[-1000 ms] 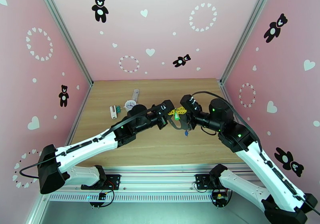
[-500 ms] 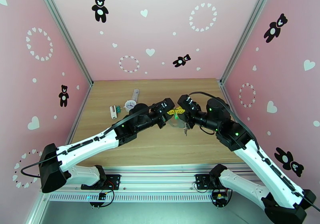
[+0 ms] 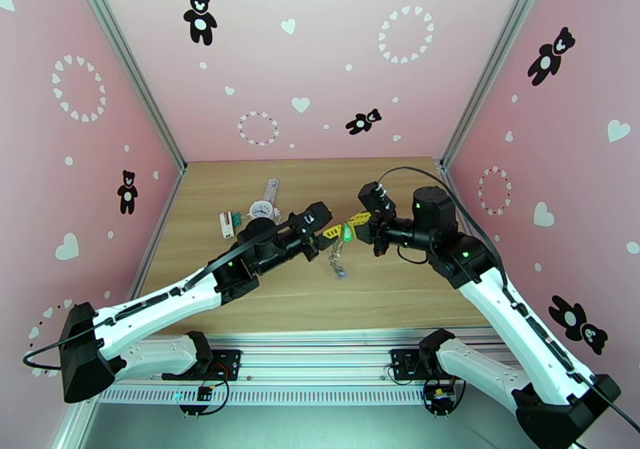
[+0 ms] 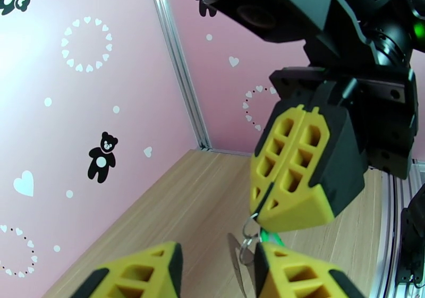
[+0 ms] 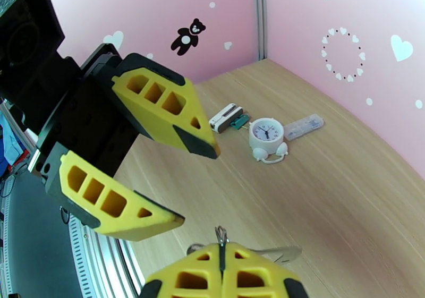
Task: Remove the keys from the keyring
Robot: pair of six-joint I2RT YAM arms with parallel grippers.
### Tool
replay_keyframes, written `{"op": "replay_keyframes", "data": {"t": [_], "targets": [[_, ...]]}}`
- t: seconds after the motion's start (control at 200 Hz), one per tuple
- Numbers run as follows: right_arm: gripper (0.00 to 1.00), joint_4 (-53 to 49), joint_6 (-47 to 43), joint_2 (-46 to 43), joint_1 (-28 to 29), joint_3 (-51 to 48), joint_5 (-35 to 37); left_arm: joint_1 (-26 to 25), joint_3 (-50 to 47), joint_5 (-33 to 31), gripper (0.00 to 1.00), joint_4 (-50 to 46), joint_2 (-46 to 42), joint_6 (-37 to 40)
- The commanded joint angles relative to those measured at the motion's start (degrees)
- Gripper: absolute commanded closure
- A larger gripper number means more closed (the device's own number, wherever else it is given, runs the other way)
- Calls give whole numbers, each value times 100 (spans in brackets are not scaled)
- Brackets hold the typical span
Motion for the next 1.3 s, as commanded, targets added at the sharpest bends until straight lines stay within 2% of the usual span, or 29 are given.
{"op": "replay_keyframes", "data": {"t": [0.0, 0.15, 0.32, 0.526, 0.681, 0.986, 1.136, 1.296], "targets": [[100, -31, 27, -73, -39, 175, -305, 23, 53, 65, 58, -158, -69, 215], [100, -128, -188, -133, -82, 177, -479, 21, 13, 393, 56, -269, -123, 311], [100, -182, -327, -150, -178, 158, -658, 21, 124, 821, 48, -514, -153, 385], [100, -139, -408, -134, -208, 167, -862, 21, 353, 922, 43, -864, -19, 415], [100, -141, -470, -135, -222, 173, -932, 20, 451, 846, 44, -836, 103, 256], [100, -170, -485, -179, -228, 206, -961, 20, 605, 1221, 43, -868, 345, 251], [100, -139, -445, -208, -232, 209, -950, 21, 513, 1111, 43, -680, 410, 176], [100, -98, -408, -258, -232, 179, -959, 28, 362, 894, 47, -396, 448, 59]]}}
